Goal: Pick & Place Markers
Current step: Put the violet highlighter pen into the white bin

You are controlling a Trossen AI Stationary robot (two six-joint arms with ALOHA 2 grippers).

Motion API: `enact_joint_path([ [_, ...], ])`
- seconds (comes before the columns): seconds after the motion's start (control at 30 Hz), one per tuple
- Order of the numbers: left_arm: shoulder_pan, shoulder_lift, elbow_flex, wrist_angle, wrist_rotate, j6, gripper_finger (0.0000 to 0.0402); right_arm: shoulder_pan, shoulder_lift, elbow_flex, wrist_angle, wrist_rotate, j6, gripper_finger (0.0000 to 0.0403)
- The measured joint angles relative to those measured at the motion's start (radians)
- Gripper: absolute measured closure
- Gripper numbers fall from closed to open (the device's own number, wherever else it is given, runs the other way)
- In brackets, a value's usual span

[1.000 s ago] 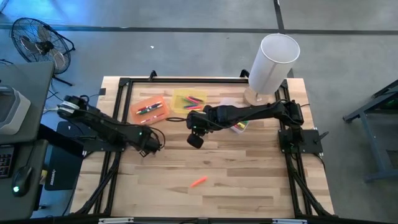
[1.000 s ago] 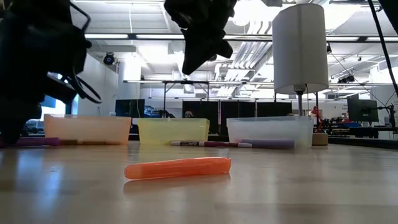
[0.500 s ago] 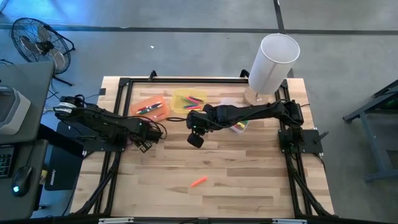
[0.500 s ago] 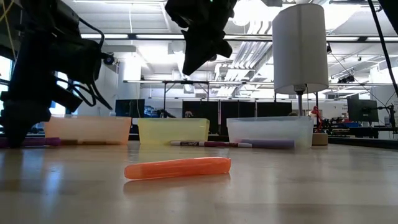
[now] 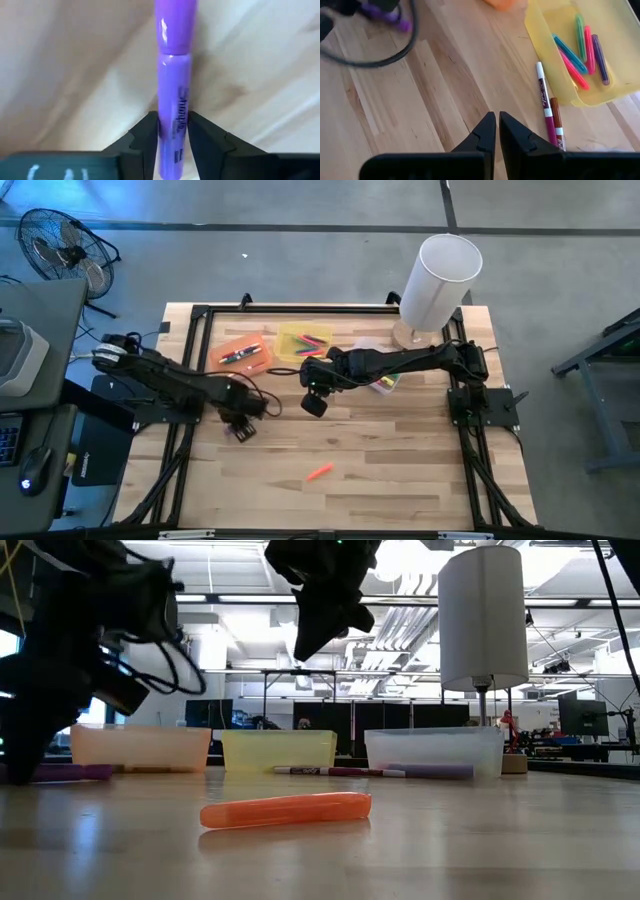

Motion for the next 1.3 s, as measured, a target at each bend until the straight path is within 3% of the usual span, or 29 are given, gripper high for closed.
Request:
enact_joint_path([
  [0.13,-0.065,-0.001,0.001,0.094,-0.018,-0.090,0.0304,0.000,0.000,0.000,0.000,0.000,0.009,0.0391],
  [0.4,-0.129,0.058,0.008,0.097,-0.076,-0.159,0.0305,0.007,0.000,0.000,-0.031,-0.047,0.024,0.0392],
  [0.57,-0.153,0.085,0.048,0.071,-0.116,-0.171,0.0331,0.064,-0.002,-0.031,-0.141,-0.059,0.030,0.0402],
  [0.73,-0.153,0.092,0.108,0.067,-0.176,-0.169,0.0342,0.145,-0.071,-0.254,-0.017,-0.184,0.088,0.0402],
  [0.87,-0.151,0.088,0.143,0.189,-0.232,-0.139,0.0342,0.204,-0.185,-0.471,0.120,-0.188,0.226,0.0402],
  [1.0,-0.152,0.087,0.191,0.387,-0.269,-0.111,0.0342,0.257,-0.364,-0.684,0.313,-0.115,0.354,0.0402],
  [1.13,-0.132,0.091,0.259,0.481,-0.358,-0.036,0.0342,0.311,-0.575,-0.900,0.555,0.043,0.448,0.0401],
  [1.3,-0.053,0.087,0.381,0.561,-0.408,0.073,0.0342,0.328,-0.813,-1.139,0.912,0.167,0.428,0.0400],
])
